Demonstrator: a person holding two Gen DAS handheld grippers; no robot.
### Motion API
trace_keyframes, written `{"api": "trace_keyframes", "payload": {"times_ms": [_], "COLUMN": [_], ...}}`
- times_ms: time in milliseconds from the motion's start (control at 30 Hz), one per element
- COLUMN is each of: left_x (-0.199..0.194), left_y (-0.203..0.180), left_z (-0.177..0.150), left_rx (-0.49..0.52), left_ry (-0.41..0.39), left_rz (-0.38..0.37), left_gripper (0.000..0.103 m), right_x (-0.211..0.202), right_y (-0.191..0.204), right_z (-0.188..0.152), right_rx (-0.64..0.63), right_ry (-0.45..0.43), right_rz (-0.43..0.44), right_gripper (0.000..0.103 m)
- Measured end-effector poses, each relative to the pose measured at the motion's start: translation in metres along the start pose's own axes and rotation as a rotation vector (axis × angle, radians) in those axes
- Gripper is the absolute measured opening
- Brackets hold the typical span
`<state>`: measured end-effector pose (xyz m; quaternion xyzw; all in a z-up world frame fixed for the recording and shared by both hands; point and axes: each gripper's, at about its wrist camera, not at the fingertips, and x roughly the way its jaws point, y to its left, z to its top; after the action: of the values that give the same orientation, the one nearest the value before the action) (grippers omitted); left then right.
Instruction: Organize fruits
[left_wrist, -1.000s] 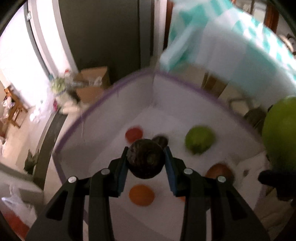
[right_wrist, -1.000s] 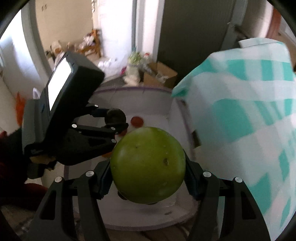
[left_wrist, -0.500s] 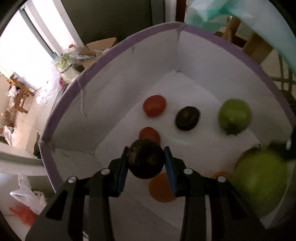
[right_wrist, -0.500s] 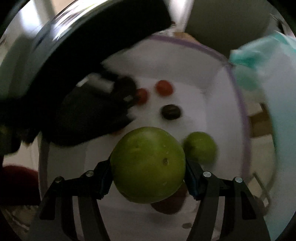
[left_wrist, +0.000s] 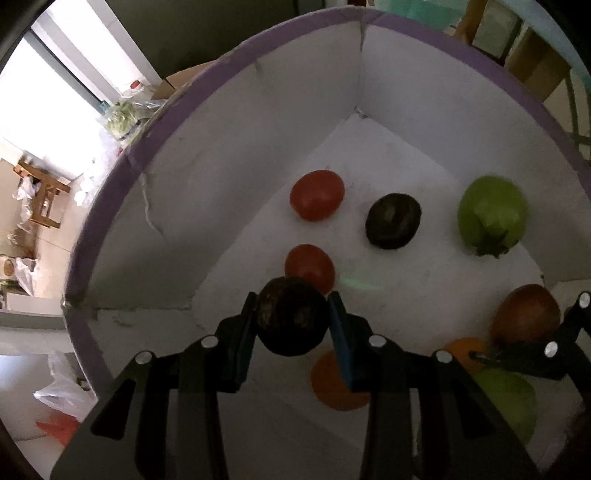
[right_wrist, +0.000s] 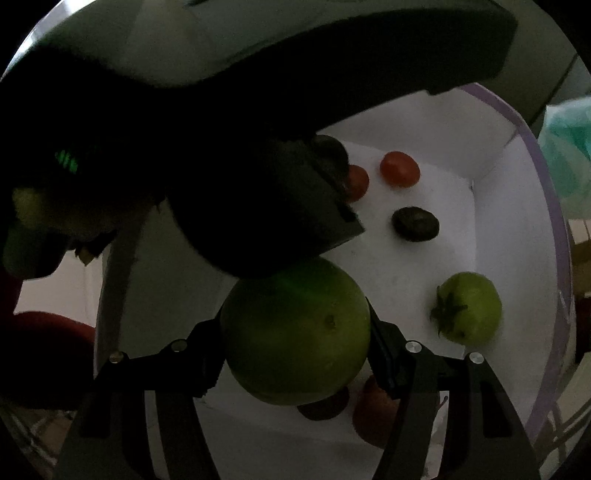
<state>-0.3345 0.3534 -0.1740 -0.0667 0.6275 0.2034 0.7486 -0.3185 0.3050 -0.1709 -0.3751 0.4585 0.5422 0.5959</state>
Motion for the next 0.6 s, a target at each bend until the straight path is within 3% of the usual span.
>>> {"api": "trace_keyframes", "payload": {"times_ms": [33,400,500,600], "left_x": [0.001,0.005,0.0,-0.006], "left_y": [0.0,0.0,0.003,0.004], "left_z": [0.0,-0.001,0.0,-0.001], "left_rx": [-0.003,-0.005,0.002,-0.005], "left_ry": [0.006,0.037,-0.003,-0.044], "left_rz": [0.008,0.027,-0.016,-0.027], "left_gripper": [0.046,0.058,0.071,0.073], "right_x": [0.001,0.006,-0.009,-0.026], "right_y": [0.0,-0.003,-0.004,-0.015], "right_z": [-0.001,0.003,0.002,0.002], "right_rx": [0.0,0.0,0.02,0.068], "right_ry": [0.007,0.038,-0.02,-0.064], "right_rz": [-0.002,-0.001,0.001,0.005], "right_gripper": [0.064,0.065,0.08,0.082]}}
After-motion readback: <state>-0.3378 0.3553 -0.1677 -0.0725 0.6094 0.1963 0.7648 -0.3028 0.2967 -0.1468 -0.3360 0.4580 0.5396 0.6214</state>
